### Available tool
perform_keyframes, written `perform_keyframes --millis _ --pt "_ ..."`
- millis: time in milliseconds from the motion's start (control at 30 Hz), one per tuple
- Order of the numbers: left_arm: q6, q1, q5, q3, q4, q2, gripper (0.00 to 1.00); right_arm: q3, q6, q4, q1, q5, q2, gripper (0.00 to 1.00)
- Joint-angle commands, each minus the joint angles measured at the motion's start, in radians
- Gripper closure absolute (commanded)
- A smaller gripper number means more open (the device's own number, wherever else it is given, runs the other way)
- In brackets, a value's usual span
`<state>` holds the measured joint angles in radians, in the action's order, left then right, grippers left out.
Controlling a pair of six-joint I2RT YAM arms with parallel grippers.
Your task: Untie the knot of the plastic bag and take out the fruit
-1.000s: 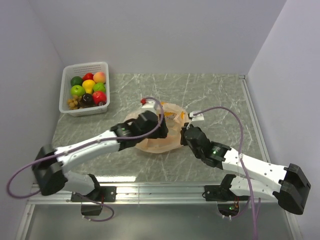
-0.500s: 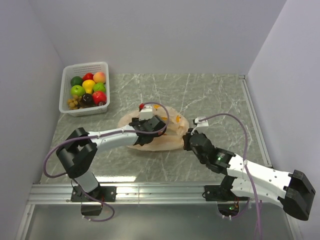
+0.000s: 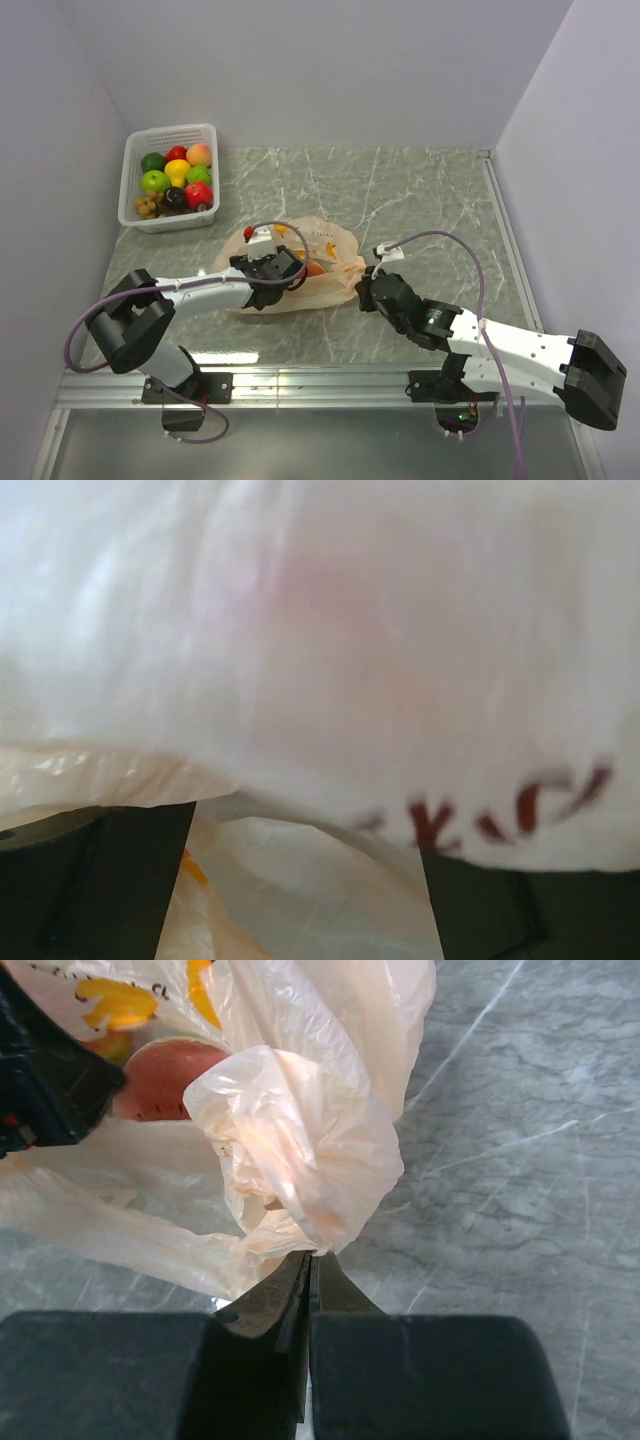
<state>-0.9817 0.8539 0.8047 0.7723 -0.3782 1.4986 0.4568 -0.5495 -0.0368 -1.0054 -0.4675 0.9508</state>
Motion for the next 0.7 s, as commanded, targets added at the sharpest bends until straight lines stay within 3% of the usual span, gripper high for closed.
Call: perform_keyframes --millis 0,200,433,667 --pt "-0.038 -0.001 -0.01 -0.037 0.062 -0.057 0.07 0.034 -0.006 0.028 -0.013 0.001 -0.009 1.0" --pt "0.02 -0.003 -0.087 -0.091 0.145 -0.089 0.01 0.059 -0.003 0.02 -0.024 0.009 -0.001 1.0" --pt "0.037 -0.012 -0.013 -0.058 0.162 -0.185 0.01 0.091 0.017 0.005 -0.033 0.018 -0.01 1.0" --pt "0.021 -0.058 0.054 0.004 0.191 -0.081 0.01 0.134 0.043 0.012 -0.042 0.052 0.008 1.0"
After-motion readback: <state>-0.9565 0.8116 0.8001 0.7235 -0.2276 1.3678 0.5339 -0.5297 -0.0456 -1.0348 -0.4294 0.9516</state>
